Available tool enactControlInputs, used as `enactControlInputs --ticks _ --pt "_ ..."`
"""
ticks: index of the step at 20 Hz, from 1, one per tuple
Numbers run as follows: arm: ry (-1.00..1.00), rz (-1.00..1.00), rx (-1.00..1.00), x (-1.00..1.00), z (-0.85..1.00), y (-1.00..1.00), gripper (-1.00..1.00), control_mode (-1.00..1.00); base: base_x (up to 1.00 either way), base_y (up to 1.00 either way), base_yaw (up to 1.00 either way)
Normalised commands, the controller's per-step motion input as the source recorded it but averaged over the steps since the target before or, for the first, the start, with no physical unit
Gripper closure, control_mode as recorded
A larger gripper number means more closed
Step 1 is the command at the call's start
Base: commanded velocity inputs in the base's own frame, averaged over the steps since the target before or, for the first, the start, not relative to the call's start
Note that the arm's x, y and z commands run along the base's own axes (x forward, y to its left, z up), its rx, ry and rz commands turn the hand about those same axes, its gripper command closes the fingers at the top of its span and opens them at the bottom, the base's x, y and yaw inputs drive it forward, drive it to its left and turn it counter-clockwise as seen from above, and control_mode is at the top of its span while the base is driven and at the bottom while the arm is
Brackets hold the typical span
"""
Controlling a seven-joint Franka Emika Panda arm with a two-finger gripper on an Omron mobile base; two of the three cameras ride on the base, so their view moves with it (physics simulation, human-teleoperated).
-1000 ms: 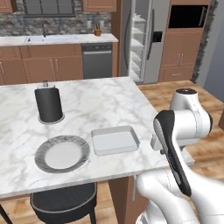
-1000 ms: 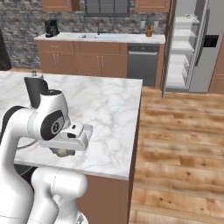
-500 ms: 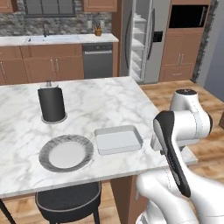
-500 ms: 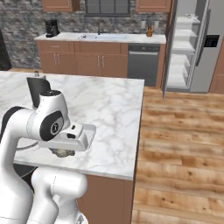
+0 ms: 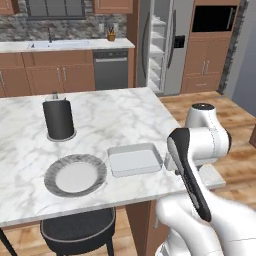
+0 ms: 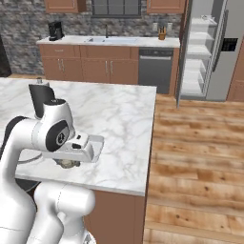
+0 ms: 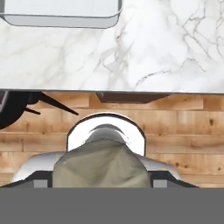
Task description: Place two dumplings into each of the tupperware containers and then place the containers in the fridge.
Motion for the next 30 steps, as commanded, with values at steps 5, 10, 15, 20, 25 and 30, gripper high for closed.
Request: enactControlInputs --ticks 5,10,15,20,25,30 --pt "0.02 0.02 0.01 1.0 -0.29 0.46 1.0 -1.0 0.0 0.0 0.0" --pt "0.01 0.0 0.09 1.0 -0.08 0.02 1.0 -1.0 0.0 0.0 0.0" --pt "0.05 0.0 0.05 1.0 -0.22 0.01 1.0 -1.0 0.0 0.0 0.0" --pt "0.07 0.0 0.0 0.76 -0.46 0.09 1.0 -1.0 0.0 0.0 0.0" --pt "0.07 0.0 0.0 0.48 -0.56 0.16 1.0 -1.0 0.0 0.0 0.0" --pt "0.04 0.0 0.0 0.21 -0.5 0.03 1.0 -1.0 0.0 0.0 0.0"
